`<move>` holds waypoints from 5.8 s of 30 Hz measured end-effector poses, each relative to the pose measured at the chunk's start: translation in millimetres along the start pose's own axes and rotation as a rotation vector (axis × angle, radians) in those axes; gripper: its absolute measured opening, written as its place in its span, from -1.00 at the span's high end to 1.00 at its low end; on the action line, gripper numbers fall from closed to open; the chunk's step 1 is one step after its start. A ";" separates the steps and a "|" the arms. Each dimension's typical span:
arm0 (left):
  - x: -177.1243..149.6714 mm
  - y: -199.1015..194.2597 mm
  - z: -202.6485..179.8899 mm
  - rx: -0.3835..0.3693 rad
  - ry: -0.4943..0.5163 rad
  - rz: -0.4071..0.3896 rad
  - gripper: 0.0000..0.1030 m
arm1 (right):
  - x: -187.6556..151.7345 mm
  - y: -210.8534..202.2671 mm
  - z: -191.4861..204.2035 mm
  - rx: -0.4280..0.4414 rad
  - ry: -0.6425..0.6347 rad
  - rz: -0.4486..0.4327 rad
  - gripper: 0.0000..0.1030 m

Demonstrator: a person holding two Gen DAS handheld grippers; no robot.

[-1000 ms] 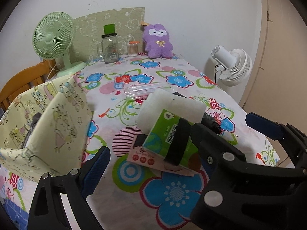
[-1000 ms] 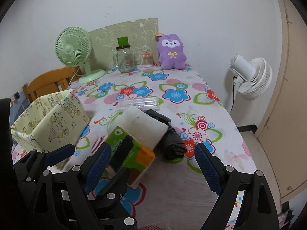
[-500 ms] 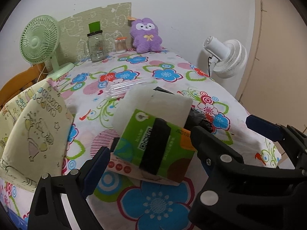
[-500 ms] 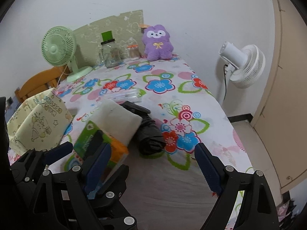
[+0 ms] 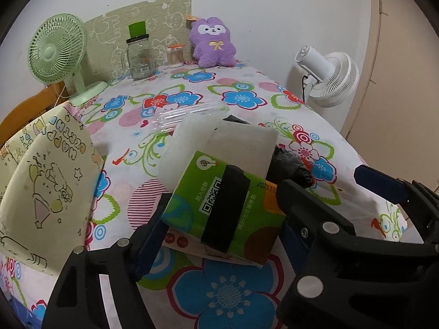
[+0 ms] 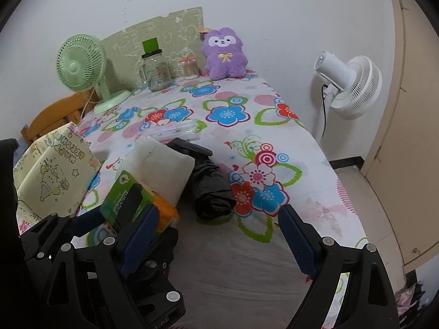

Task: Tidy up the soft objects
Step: 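Close the left gripper on the green tissue pack, then grasp the white folded tissue with the right gripper while the left holds the green pack, then carry the green pack and white tissue over the fabric box with both grippers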

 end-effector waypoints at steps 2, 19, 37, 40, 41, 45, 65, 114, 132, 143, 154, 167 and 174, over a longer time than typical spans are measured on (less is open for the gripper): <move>0.4 -3.5 2.7 0.005 -0.005 -0.010 -0.55 | 1.1 -2.2 3.5 0.005 -0.008 -0.008 -0.76; 19.2 -9.6 36.5 0.080 -0.108 -0.048 -0.55 | 29.5 -1.0 30.3 0.040 -0.058 -0.062 -0.68; 28.5 16.2 47.5 0.070 -0.142 0.016 -0.56 | 47.2 43.5 40.5 0.081 -0.088 0.059 0.06; 29.1 17.5 48.4 0.066 -0.143 0.018 -0.55 | 48.0 47.9 41.5 0.085 -0.086 0.071 0.18; 29.2 17.8 48.7 0.066 -0.144 0.018 -0.55 | 48.1 48.3 42.0 0.083 -0.084 0.072 0.22; 29.2 16.7 49.2 0.063 -0.148 0.019 -0.55 | 49.0 45.8 43.8 0.071 -0.087 0.061 0.42; 26.6 -19.6 47.3 0.080 -0.143 -0.040 -0.55 | 47.9 4.1 50.6 0.090 -0.092 -0.030 0.74; 47.9 -134.2 69.4 0.079 -0.078 -0.175 -0.55 | 72.4 -116.3 103.5 0.020 -0.147 -0.187 0.74; 46.7 -147.4 118.9 0.129 -0.140 -0.194 -0.55 | 85.8 -109.7 155.4 0.117 -0.217 -0.179 0.74; 40.9 -139.1 156.4 0.155 -0.184 -0.176 -0.55 | 90.4 -91.3 189.1 0.163 -0.264 -0.141 0.74; 34.4 -121.5 191.7 0.194 -0.234 -0.131 -0.55 | 91.0 -60.7 225.9 0.209 -0.315 -0.081 0.74; 20.7 -91.5 226.3 0.215 -0.292 -0.040 -0.55 | 86.3 -16.1 260.2 0.240 -0.365 0.012 0.74; 10.3 -77.8 239.5 0.206 -0.335 0.011 -0.55 | 81.7 2.5 273.5 0.241 -0.393 0.058 0.74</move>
Point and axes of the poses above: each gripper's, at about its wrist camera, not at the fingertips, and y roughly the way its jaws point, z to its left, x to its top, the point moved 1 cm from there along y, roughly the way its jaws point, and after that the axes turned 10 degrees about z, right-handed, at the moved point
